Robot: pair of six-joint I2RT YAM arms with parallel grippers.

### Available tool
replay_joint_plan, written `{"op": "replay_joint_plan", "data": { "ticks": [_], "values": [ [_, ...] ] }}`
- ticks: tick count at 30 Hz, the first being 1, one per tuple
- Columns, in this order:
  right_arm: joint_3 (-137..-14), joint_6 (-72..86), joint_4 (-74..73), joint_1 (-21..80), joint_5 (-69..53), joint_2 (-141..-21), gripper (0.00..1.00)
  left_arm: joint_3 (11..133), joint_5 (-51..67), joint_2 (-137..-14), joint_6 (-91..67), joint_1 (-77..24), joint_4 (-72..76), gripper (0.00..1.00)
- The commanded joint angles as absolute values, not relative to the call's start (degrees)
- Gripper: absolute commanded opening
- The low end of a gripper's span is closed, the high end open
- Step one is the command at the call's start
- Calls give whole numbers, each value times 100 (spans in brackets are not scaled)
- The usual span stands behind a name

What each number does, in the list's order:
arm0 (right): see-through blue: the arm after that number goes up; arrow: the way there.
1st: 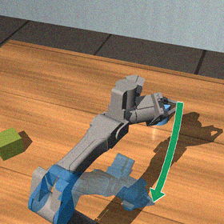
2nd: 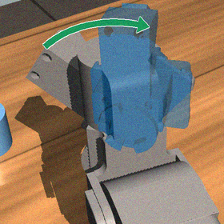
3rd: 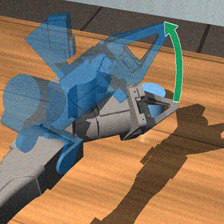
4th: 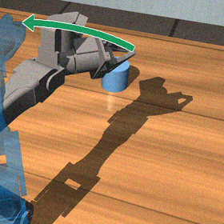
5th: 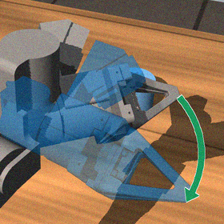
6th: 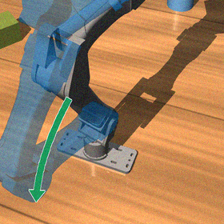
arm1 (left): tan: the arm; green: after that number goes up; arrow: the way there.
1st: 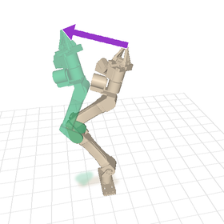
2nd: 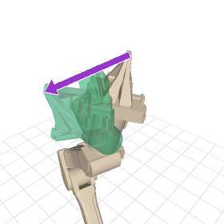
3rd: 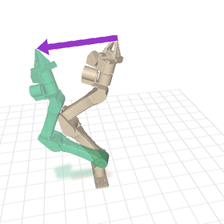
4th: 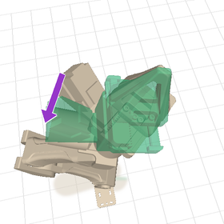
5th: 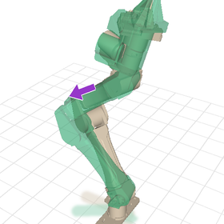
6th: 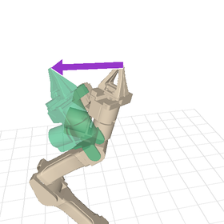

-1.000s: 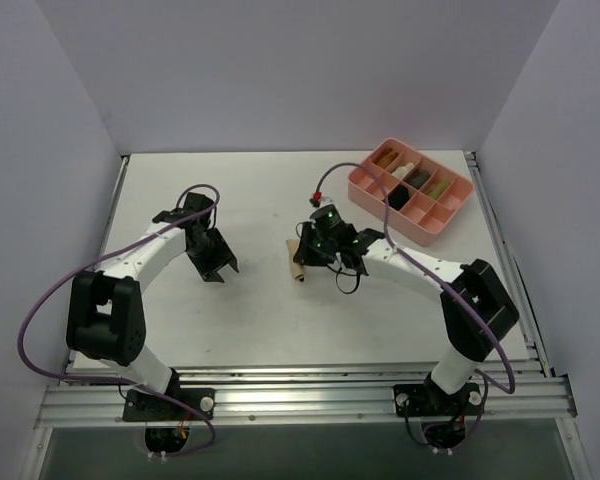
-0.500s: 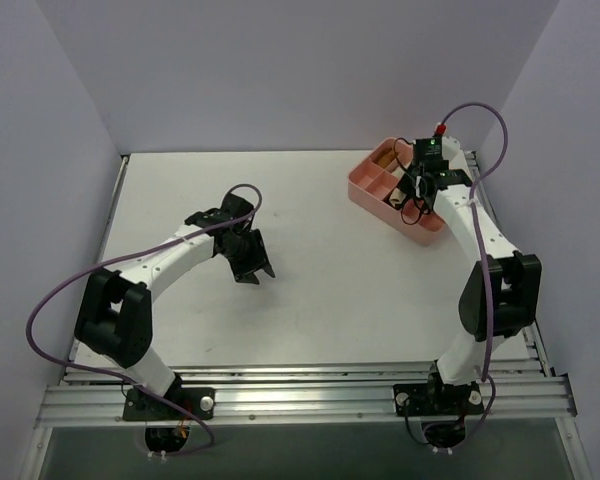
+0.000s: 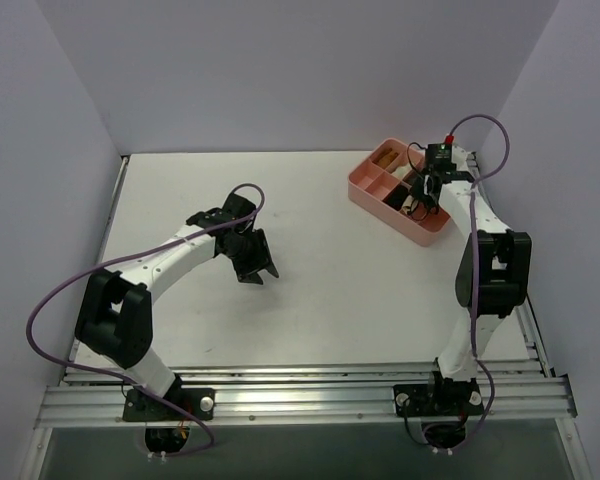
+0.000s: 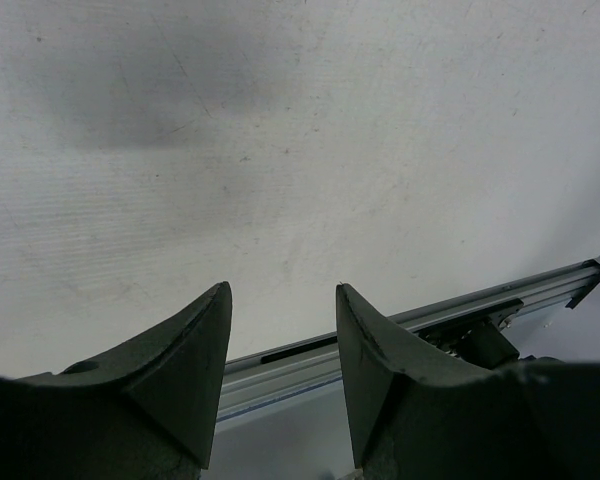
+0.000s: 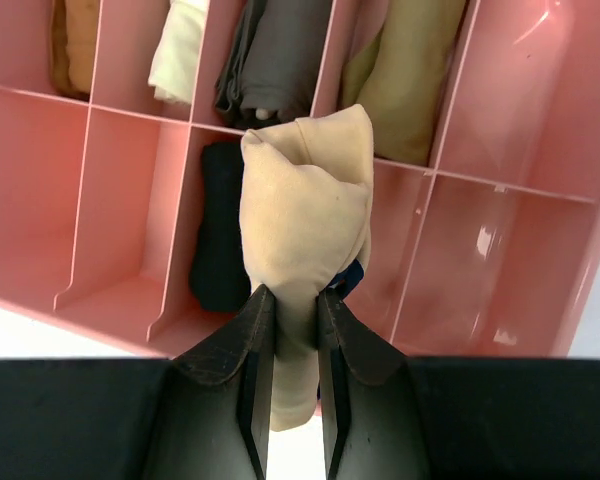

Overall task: Roll the underwear
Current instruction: Place the rolled underwear into the container

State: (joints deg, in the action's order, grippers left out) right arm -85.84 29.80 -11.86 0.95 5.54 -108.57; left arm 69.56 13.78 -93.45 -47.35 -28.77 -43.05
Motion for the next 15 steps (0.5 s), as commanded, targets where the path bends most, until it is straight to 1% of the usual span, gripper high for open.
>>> {"op": "replay_joint_plan", "data": {
  "ticks": [1, 4, 15],
  "values": [
    [-8491, 2821, -915, -69, 466, -10907, 0, 6943, 1389, -9132, -4755, -2848, -4192, 54],
    [-8508, 2795, -896, -228, 387, -11047, 0, 6934, 1406, -9184, -4772, -2848, -4192, 54],
    [-8508, 2812, -958, -264, 431, -11478, 0, 7119, 1327, -9351, -4764, -2848, -4333, 54]
  ]
}}
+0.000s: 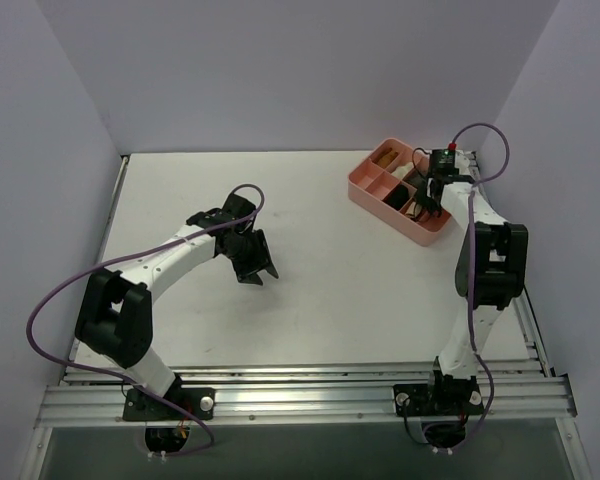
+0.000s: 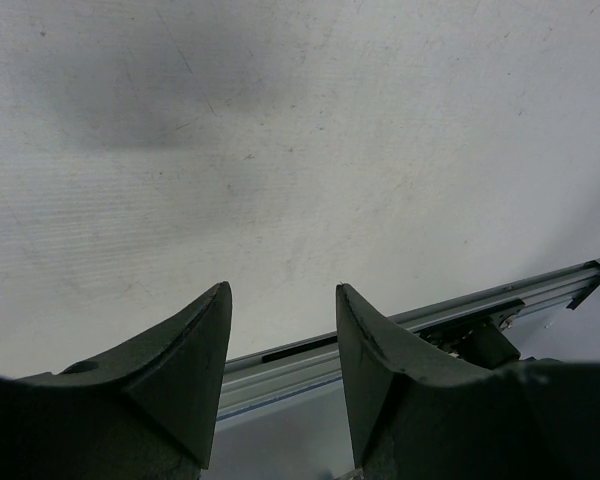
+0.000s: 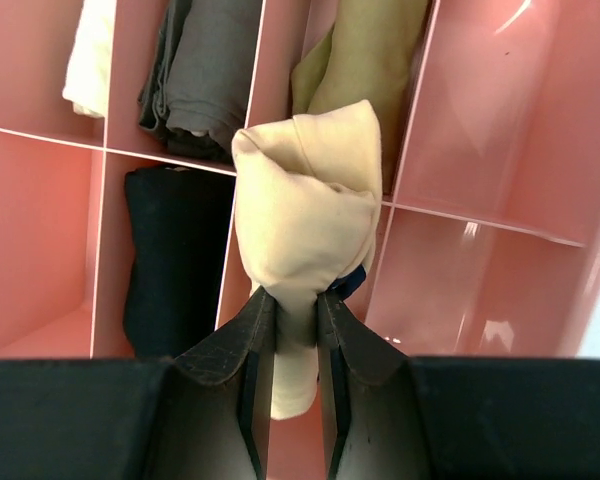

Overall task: Roll the underwear
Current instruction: Place the rolled underwear into the container

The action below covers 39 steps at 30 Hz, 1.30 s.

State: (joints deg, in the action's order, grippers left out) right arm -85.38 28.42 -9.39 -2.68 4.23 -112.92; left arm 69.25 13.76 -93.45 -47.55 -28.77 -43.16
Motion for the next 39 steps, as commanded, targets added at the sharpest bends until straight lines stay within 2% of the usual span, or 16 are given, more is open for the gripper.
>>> {"op": "replay_joint_plan", "data": {
  "ticks": [1, 19, 22, 23, 26, 29, 39],
  "values": [
    [-8499, 2821, -975, -264, 448, -11513, 0, 7128, 1318, -9352, -4764, -2848, -4342, 54],
    [-8613, 3032, -1256, -62, 474, -11997, 0, 7005, 1169, -9255, -4790, -2813, -4474, 54],
    [-8701, 3024, -1388, -53, 562, -12024, 13, 6979, 1169, -9220, -4781, -2804, -4465, 55],
    [-8779, 3015, -1423, -53, 597, -12023, 21, 6970, 1186, -9194, -4790, -2795, -4465, 55],
    [-8999, 2953, -1608, -62, 685, -11988, 37, 6970, 1195, -9150, -4781, -2786, -4456, 55],
    [-9280, 2901, -1854, -53, 686, -11953, 45, 7005, 1222, -9141, -4790, -2769, -4456, 55],
    [-9992, 2637, -2522, -70, 598, -11593, 44, 7268, 1336, -9044, -4755, -2760, -4316, 56]
  ]
}}
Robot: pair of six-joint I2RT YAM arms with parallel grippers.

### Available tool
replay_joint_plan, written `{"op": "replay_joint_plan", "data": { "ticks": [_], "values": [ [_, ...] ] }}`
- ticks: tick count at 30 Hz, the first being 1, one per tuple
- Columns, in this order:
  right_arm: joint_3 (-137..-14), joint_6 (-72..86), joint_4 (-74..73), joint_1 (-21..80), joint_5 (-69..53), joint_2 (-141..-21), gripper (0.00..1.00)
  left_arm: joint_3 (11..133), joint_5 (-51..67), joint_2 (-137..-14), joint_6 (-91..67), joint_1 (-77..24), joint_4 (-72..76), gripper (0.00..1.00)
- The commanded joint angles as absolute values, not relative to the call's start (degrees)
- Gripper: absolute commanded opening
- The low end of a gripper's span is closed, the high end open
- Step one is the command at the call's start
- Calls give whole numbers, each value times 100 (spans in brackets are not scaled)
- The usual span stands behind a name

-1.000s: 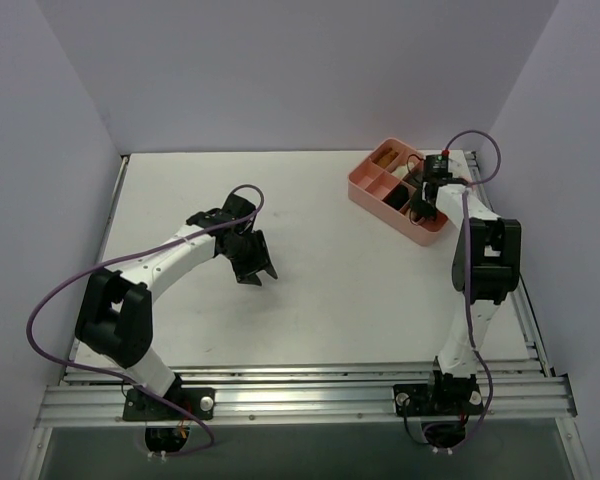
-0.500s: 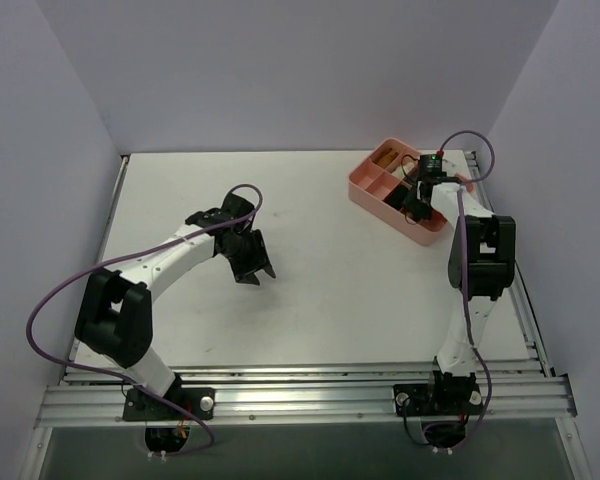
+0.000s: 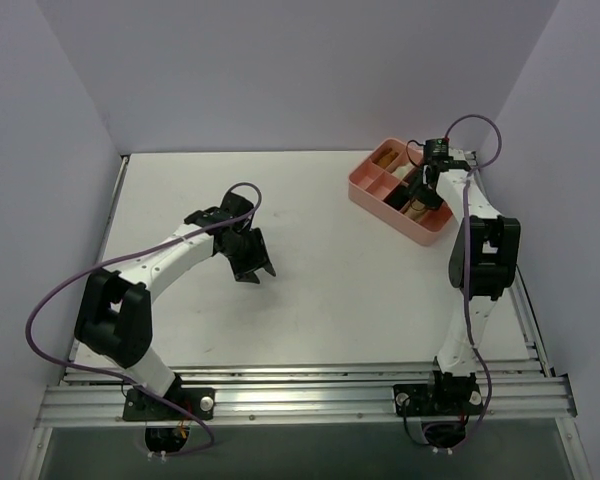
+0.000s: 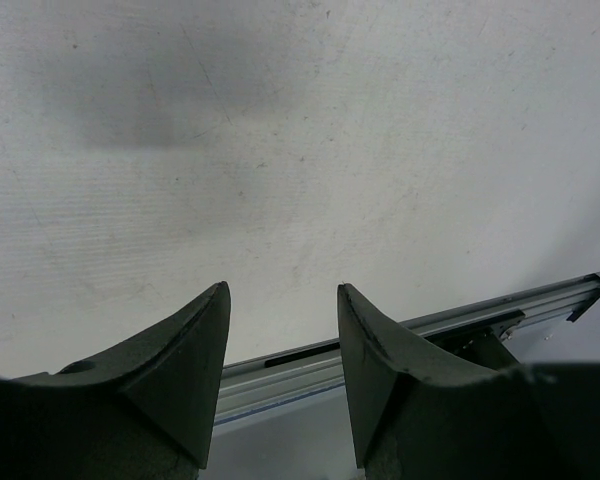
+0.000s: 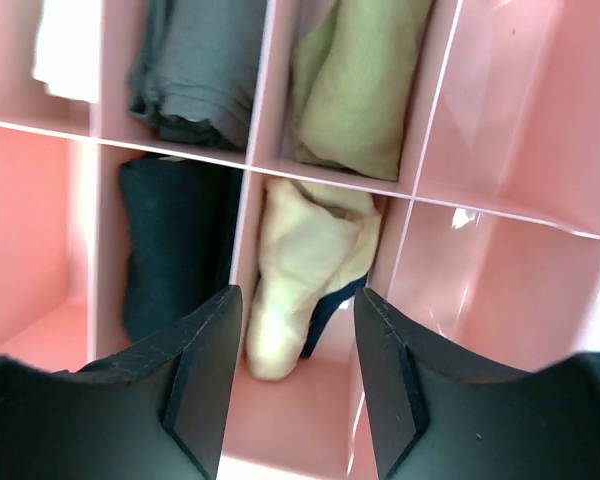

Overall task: Roll the underwear
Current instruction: Place the rolled underwear into the container

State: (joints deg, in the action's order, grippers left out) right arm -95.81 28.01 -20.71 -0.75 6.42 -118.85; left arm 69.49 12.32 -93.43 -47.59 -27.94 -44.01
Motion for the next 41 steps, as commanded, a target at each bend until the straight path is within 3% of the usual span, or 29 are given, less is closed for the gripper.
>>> {"op": "replay_joint_plan", "data": {
  "ticks": [1, 7, 8, 9, 10, 12, 13, 15, 21, 29, 41],
  "values": [
    [-10115, 2611, -2627, -62, 511, -11549, 44, 7286, 1379, -9035, -4729, -2760, -4289, 56],
    [-10082, 2601, -2681, -35, -69, -10698, 45, 7725, 1652, -8772, -4448, -2751, -4201, 55],
    [-9820, 2602, -2585, 148, -366, -10296, 49, 7847, 1696, -8597, -4421, -2742, -4045, 55],
    [-9643, 2575, -2462, 245, -534, -10066, 54, 7892, 1766, -8483, -4395, -2707, -3878, 56],
    [-9494, 2549, -2261, 481, -675, -9855, 78, 7919, 1854, -8368, -4386, -2681, -3693, 57],
    [-9107, 2540, -2171, 798, -782, -9222, 96, 8102, 1890, -7982, -4421, -2593, -3323, 62],
    [-9001, 2531, -2110, 1130, -817, -9054, 100, 8191, 1881, -7876, -4430, -2497, -3261, 76],
    [-8721, 2557, -2144, 1457, -887, -8588, 100, 8471, 1837, -7656, -4325, -2400, -3199, 97],
    [-8017, 2786, -2425, 2381, -651, -7420, 100, 8868, 1644, -7480, -3859, -1986, -3911, 94],
    [-7181, 3024, -2637, 2426, -440, -6146, 100, 7720, 2232, -6831, -4157, -2030, -3526, 94],
    [-7357, 2777, -2646, 2434, -466, -5722, 100, 7137, 2206, -6285, -4368, -2074, -3112, 94]
  ]
}}
